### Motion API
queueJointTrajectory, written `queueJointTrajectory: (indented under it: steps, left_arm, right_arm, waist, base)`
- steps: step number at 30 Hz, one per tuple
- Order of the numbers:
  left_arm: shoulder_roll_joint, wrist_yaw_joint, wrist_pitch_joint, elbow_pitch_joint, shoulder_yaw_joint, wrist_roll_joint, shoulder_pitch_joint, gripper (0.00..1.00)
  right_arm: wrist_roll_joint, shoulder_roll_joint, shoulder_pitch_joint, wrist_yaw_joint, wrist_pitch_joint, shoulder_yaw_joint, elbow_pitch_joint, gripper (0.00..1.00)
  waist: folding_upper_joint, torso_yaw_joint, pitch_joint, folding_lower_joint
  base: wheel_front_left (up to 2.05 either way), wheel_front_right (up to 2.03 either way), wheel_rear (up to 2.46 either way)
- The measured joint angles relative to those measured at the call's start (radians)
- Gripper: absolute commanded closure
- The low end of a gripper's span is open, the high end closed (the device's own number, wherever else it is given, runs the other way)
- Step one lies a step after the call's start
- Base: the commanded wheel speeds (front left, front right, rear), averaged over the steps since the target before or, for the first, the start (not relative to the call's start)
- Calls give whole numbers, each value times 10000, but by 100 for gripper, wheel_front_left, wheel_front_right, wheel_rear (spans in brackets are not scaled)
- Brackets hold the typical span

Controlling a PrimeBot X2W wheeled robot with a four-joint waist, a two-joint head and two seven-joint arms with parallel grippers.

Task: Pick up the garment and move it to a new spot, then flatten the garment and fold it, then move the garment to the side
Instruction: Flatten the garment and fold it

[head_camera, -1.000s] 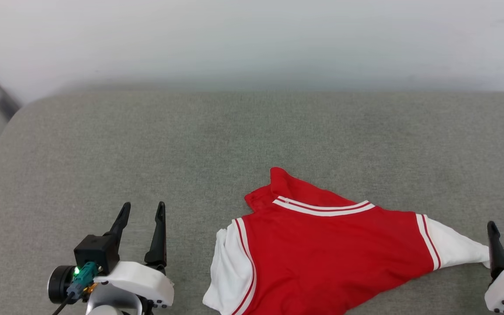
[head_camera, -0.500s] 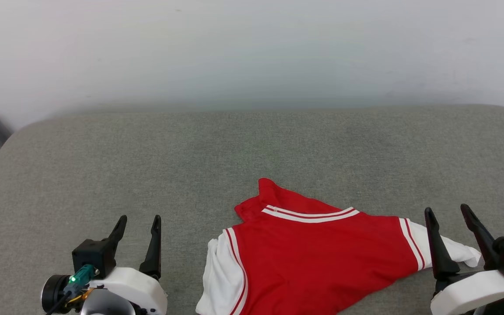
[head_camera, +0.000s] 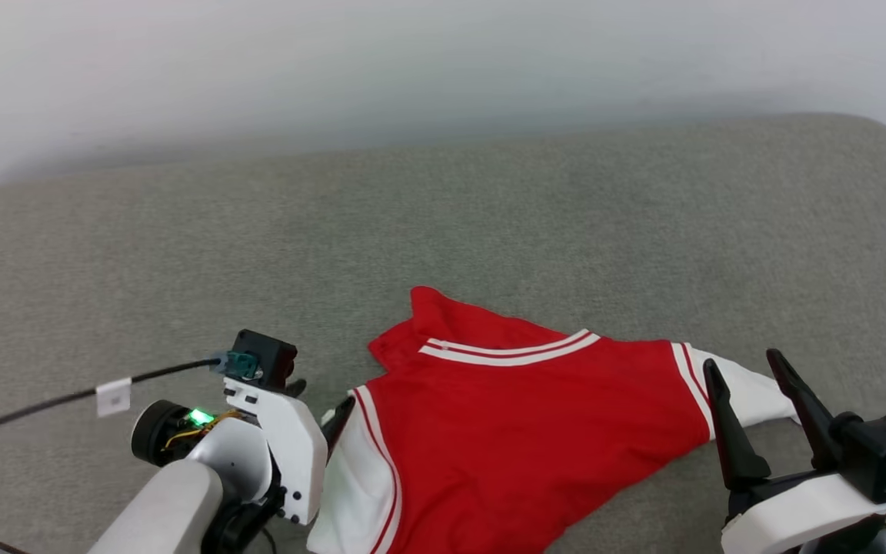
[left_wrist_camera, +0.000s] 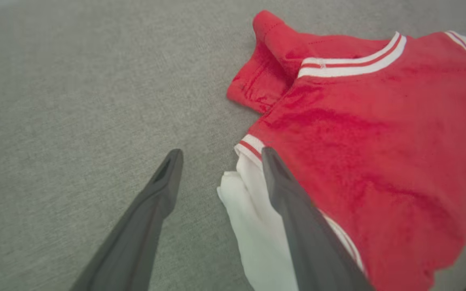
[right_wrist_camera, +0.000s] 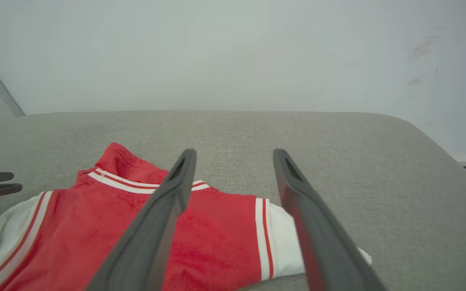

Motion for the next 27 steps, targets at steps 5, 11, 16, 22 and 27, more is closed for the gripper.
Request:
queueJointTrajectory:
  steps: [5,11,16,22,27]
  left_arm:
    - [435,-305,1885,245,-255,-552,-184,0]
    - [729,-380,3622,134,-489,-1055,-407,37]
    - [769,-288,3875,-113,-529,-1120,-418,100]
    - [522,79,2637,-290,-410,-780,-147,100]
    - [414,428,1647,-723,-100,-550,-109,100]
  right_arm:
    - [-29,10,-226,0,-27,213,146,0]
    - [-21,12,-555,0,-138,366,322,0]
    - [77,-12,-730,0,-165,324,493,0]
    - [468,-140,-760,2,477,-50,792,0]
    - [1204,-658,-916,0,1985,-876,1469,0]
  waist:
    - [0,-350,406,0]
    - [0,-659,859,0]
    - [0,-753,1043,0]
    - [0,-512,903,0]
    - [0,-216,757,0]
  base:
    - [0,0,0]
    - [0,0,0]
    - [0,0,0]
    - [0,0,0]
    - [0,0,0]
